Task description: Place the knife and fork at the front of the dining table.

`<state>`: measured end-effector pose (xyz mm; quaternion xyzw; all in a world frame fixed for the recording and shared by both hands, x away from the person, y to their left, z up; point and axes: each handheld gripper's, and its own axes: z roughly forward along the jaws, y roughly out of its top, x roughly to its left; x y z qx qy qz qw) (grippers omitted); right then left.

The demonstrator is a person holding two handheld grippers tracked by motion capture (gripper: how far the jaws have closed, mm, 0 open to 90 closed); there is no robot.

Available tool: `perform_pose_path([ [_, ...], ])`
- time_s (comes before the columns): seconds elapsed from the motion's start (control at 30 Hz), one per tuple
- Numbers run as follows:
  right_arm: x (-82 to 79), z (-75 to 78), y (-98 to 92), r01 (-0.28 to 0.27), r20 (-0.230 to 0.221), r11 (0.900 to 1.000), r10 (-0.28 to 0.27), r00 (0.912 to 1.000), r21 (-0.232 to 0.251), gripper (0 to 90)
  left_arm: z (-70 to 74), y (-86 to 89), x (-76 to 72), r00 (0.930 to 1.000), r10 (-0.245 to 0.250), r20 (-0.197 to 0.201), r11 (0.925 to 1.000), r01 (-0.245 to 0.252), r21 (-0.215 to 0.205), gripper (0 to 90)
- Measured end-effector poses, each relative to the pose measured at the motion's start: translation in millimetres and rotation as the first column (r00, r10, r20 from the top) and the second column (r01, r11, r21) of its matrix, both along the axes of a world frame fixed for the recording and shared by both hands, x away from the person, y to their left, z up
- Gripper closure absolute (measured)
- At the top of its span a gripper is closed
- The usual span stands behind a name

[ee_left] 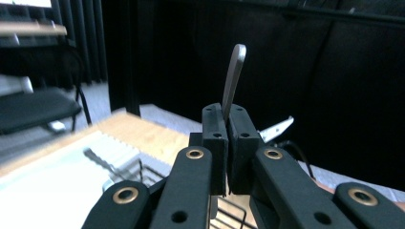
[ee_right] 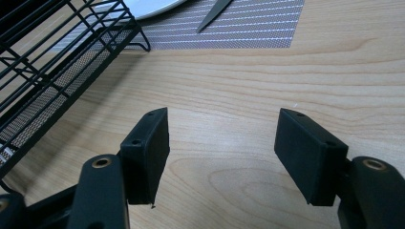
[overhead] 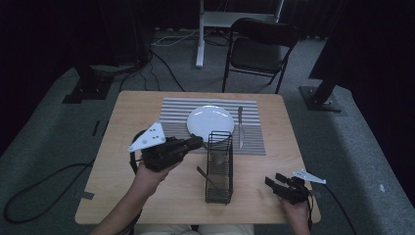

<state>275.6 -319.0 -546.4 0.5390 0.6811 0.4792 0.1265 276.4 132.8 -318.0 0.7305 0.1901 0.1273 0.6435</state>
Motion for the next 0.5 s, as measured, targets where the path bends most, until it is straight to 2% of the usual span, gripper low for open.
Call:
perform_pose_path([
  [0.07, 0.3, -0.2, 0.0, -0.002, 0.004, 1.000, 0.002, 1.0000, -0.006, 35.9, 7.8, 10.8, -1.1, 0.9990, 0.034, 0.030, 0.9994, -0.034, 0.005, 88.0],
  [0.2, 0.0, 0.0, 0.3, 0.000, -0.001, 1.000, 0.000, 1.0000, -0.004, 33.8, 9.2, 36.6, 9.6, 0.9941, 0.105, 0.028, 0.9943, -0.106, 0.016, 87.9],
  [0.27, 0.1, 0.1, 0.2, 0.008, 0.000, 1.000, -0.008, 1.0000, -0.004, 30.4, 3.7, 47.9, 16.3, 0.9884, 0.150, 0.020, 0.9881, -0.151, 0.029, 88.0],
  [0.3, 0.3, 0.0, 0.1, 0.010, 0.001, 1.000, -0.010, 0.9999, -0.004, 27.4, -0.2, 52.6, 20.0, 0.9873, 0.158, 0.019, 0.9866, -0.158, 0.039, 88.0],
  [0.37, 0.0, 0.2, 0.0, 0.004, 0.005, 1.000, -0.004, 1.0000, 0.000, 16.4, -9.4, 59.8, 26.9, 0.9821, 0.186, 0.030, 0.9800, -0.188, 0.065, 88.0],
  [0.4, 0.1, -0.1, -0.3, 0.012, 0.006, 1.000, -0.012, 0.9999, -0.003, 16.5, -14.4, 62.7, 30.9, 0.9813, 0.189, 0.036, 0.9781, -0.191, 0.082, 87.9],
  [0.5, -0.7, -0.3, -1.3, 0.037, 0.020, 0.999, -0.037, 0.9991, 0.006, 12.8, -31.0, 69.1, 45.7, 0.9777, 0.210, 0.009, 0.9706, -0.210, 0.119, 87.9],
])
